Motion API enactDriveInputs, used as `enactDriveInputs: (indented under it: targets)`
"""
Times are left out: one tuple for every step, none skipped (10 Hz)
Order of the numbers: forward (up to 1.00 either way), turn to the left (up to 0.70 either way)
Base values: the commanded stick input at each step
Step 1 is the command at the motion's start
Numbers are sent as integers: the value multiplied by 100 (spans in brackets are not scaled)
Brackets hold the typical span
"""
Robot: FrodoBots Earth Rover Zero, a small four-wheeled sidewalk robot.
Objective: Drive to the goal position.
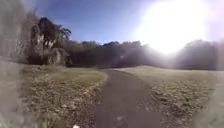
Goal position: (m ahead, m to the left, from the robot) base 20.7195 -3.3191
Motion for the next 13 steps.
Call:
enactDriveInputs:
  targets:
    - [60,-15]
    - [60,-15]
    - [60,-15]
    - [60,-15]
    - [60,-15]
    - [60,-15]
    - [60,-15]
    - [60,-15]
    - [60,-15]
    - [60,-15]
    - [60,-15]
    - [60,-13]
    - [60,-7]
